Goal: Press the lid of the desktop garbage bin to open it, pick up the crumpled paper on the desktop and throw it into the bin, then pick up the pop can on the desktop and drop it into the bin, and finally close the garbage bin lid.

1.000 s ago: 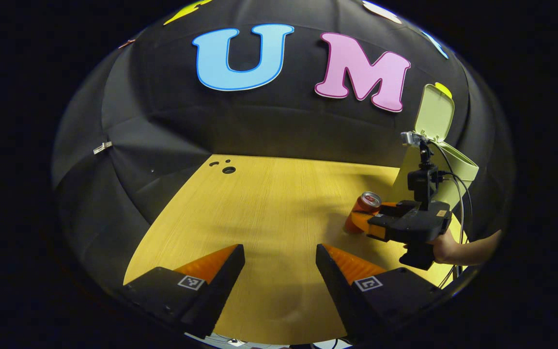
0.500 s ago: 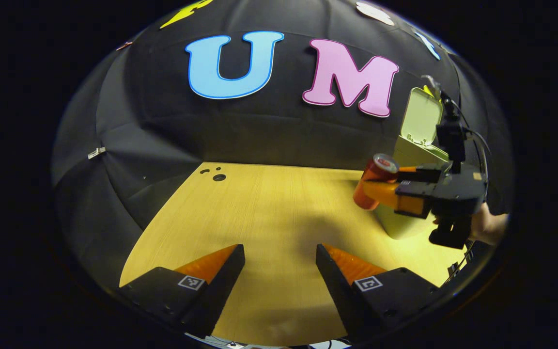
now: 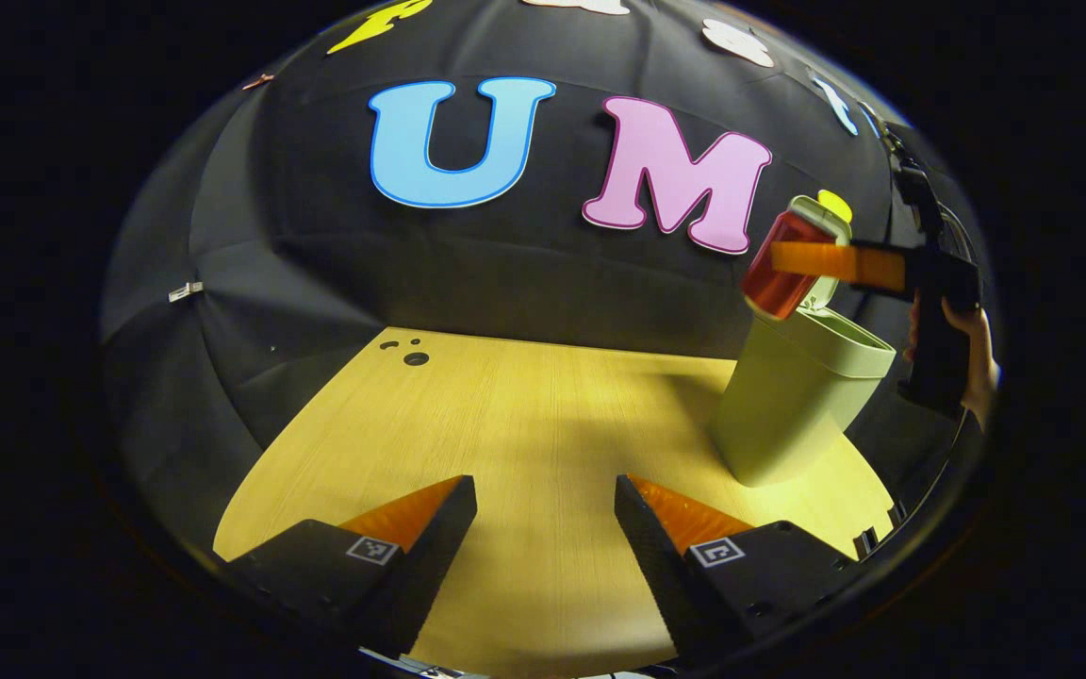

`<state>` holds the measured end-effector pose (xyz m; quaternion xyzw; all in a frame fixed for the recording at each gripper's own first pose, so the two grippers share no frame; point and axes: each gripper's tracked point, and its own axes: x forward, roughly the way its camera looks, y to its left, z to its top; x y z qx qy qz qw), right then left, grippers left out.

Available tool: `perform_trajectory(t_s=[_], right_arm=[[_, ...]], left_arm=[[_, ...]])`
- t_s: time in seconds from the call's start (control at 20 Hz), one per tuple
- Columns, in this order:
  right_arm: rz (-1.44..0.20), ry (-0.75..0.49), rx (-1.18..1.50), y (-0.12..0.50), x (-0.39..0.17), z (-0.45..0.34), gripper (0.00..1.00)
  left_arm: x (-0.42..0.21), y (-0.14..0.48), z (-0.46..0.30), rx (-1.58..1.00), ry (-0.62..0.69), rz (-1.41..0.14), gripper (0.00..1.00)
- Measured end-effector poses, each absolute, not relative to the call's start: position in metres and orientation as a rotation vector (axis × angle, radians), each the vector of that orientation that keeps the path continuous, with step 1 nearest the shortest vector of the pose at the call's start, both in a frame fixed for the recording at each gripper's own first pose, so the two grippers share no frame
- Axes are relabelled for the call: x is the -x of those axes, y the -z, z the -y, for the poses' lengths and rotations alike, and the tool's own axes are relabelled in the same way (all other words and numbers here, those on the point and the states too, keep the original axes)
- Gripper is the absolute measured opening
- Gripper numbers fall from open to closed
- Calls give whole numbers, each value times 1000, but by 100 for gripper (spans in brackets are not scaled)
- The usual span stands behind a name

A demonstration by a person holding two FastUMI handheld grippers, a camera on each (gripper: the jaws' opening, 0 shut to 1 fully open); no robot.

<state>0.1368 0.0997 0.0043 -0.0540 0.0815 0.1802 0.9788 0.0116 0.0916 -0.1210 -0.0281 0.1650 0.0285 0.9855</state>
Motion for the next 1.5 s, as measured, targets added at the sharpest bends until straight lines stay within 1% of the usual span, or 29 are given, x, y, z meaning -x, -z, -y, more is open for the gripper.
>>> perform_trajectory(t_s=[0.25, 0.4, 0.65, 0.9, 1.1, 1.3, 1.35, 1.4, 1.5], right_arm=[[-157, -274, 99, -14, -146, -37, 84], [-158, -229, 79, -12, -154, -3, 83], [-187, -194, 73, 3, -167, 48, 83], [-255, -191, 57, 36, -181, 72, 83], [-277, -183, 58, 48, -185, 72, 83], [-289, -147, 77, 52, -182, 72, 86], [-290, -140, 73, 49, -180, 70, 93], [-280, -137, 68, 44, -178, 65, 97], [-256, -131, 71, 28, -171, 61, 98]], left_arm=[[-10, 133, -86, 93, -88, -343, 96], [-10, 148, -73, 134, -101, -376, 96], [-22, 156, -55, 175, -153, -394, 96], [-32, 158, -45, 204, -201, -401, 96], [-26, 153, -44, 215, -208, -383, 96], [-3, 153, -52, 195, -187, -381, 96], [6, 154, -59, 190, -190, -377, 96], [15, 153, -65, 193, -197, -375, 96], [34, 155, -78, 216, -218, -364, 96]])
